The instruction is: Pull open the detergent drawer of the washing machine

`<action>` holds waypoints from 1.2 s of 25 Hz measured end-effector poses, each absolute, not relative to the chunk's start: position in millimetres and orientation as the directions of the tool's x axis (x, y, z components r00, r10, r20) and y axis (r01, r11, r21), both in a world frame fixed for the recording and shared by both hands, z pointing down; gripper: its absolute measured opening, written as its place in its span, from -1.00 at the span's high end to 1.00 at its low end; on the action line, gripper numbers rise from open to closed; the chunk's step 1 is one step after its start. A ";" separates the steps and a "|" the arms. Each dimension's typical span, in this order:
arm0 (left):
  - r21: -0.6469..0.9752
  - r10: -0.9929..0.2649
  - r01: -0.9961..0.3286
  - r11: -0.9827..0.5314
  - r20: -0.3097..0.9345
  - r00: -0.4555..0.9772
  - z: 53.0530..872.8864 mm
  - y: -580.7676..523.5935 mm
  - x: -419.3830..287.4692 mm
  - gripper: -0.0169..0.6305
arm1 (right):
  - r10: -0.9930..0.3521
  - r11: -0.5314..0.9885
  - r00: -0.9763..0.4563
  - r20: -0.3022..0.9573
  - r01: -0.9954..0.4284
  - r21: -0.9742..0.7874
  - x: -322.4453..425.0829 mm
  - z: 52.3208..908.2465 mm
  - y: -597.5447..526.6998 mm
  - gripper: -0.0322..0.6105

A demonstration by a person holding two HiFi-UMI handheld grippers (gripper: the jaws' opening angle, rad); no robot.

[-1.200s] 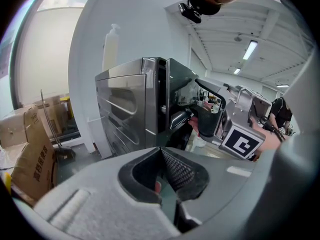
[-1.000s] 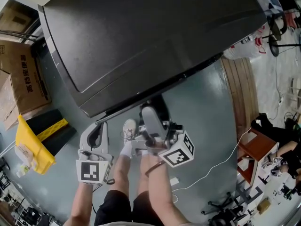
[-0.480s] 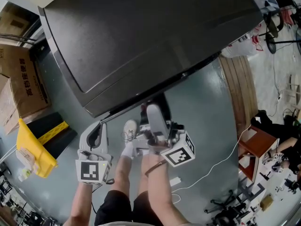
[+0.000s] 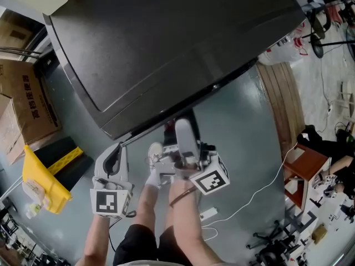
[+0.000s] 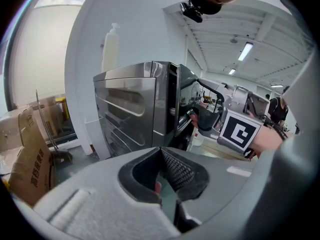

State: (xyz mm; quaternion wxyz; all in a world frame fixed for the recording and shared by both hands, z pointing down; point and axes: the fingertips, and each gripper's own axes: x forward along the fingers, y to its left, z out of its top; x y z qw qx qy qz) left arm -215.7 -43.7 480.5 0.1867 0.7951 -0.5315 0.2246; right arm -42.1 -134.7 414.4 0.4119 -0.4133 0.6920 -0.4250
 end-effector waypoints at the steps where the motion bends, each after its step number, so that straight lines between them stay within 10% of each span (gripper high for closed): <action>1: 0.059 -0.761 -0.928 -0.367 0.555 0.336 480.6 -44.0 -215.9 0.91 | -0.923 0.299 -0.310 -0.228 -0.207 -0.931 -42.8 412.4 -135.6 -0.17; 30: 0.021 -0.752 -0.919 -0.393 0.569 0.334 478.1 -50.9 -233.1 0.91 | -0.960 0.274 -0.043 -0.276 0.049 -0.960 -37.0 409.2 -142.3 -0.17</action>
